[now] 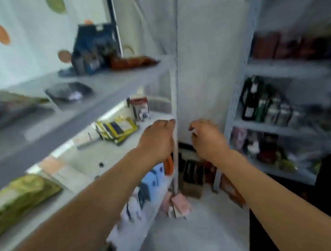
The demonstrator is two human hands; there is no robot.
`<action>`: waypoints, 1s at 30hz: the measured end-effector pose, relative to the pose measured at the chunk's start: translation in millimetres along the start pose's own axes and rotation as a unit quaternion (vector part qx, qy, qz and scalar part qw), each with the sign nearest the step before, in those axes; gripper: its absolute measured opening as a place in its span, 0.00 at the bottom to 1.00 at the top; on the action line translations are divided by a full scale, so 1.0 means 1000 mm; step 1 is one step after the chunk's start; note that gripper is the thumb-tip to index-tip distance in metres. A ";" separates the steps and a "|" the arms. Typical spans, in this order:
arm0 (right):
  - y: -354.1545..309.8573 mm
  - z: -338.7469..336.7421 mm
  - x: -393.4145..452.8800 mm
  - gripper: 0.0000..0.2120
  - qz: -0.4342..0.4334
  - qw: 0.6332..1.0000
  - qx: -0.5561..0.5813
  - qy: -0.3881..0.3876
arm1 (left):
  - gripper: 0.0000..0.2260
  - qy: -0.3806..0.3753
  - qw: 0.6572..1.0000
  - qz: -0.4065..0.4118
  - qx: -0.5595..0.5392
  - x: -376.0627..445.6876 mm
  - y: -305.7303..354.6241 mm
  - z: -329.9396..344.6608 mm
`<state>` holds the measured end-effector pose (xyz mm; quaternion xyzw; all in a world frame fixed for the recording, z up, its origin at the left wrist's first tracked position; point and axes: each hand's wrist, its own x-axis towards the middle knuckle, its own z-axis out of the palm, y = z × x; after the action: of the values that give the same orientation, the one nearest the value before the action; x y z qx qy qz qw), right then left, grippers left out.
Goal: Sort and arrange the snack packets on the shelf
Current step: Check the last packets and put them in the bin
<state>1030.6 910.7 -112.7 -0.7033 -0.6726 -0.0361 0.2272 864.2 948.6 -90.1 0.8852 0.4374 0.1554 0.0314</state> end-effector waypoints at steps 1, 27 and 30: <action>-0.009 -0.017 0.012 0.12 -0.003 1.000 -0.005 0.006 | 0.26 0.019 1.000 0.000 0.007 0.005 -0.005 -0.022; -0.083 0.011 0.269 0.27 -0.069 0.993 -0.086 0.034 | 0.20 0.038 0.981 -0.168 -0.085 0.150 -0.167 -0.087; -0.074 0.022 0.300 0.30 -0.100 0.992 -0.067 0.044 | 0.21 0.081 0.974 -0.194 -0.087 0.164 -0.177 -0.082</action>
<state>981.8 1196.6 -5.3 -0.6440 -0.7249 -0.1341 0.2043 797.3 1179.2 -5.6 0.7619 0.5865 0.2552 0.1018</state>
